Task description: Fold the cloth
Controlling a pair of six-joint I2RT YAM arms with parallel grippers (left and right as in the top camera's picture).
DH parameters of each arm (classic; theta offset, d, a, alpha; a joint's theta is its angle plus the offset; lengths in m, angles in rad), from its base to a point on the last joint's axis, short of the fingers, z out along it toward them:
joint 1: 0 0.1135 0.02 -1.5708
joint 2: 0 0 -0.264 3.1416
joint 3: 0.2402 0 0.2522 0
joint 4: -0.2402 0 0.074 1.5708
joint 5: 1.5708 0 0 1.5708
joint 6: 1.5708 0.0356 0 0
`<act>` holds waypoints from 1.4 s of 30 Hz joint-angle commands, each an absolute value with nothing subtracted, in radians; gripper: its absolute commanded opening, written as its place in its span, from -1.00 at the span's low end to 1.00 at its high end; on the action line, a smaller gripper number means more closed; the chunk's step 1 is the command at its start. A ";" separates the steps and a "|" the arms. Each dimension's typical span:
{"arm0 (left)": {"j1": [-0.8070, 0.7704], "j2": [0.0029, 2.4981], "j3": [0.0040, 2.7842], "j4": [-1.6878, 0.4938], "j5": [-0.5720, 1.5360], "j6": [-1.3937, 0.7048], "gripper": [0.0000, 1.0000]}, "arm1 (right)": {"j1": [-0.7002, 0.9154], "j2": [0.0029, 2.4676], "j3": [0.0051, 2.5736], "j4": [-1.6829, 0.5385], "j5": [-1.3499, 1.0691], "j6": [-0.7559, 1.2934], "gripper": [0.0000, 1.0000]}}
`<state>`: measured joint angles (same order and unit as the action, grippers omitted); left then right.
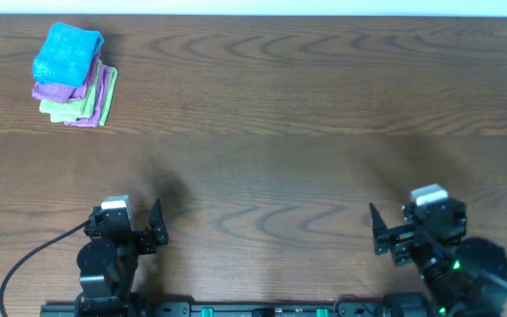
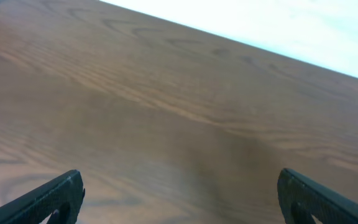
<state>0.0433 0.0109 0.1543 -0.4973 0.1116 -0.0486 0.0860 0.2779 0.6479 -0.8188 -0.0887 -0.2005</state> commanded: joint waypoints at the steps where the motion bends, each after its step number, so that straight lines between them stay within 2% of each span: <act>1: 0.047 0.005 0.138 -0.497 0.101 -0.049 0.91 | 0.075 0.195 0.541 -0.809 -0.088 -0.214 0.98; 16: 0.047 0.005 0.138 -0.497 0.101 -0.049 0.91 | 0.076 0.005 0.197 -0.695 -0.192 -0.214 0.99; 42: 0.047 0.005 0.138 -0.497 0.101 -0.049 0.91 | 0.076 0.005 0.163 -0.691 -0.191 -0.215 0.99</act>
<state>0.0433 0.0109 0.1543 -0.4973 0.1116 -0.0486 0.0860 0.0147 0.1726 -0.6918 -0.1802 -0.2012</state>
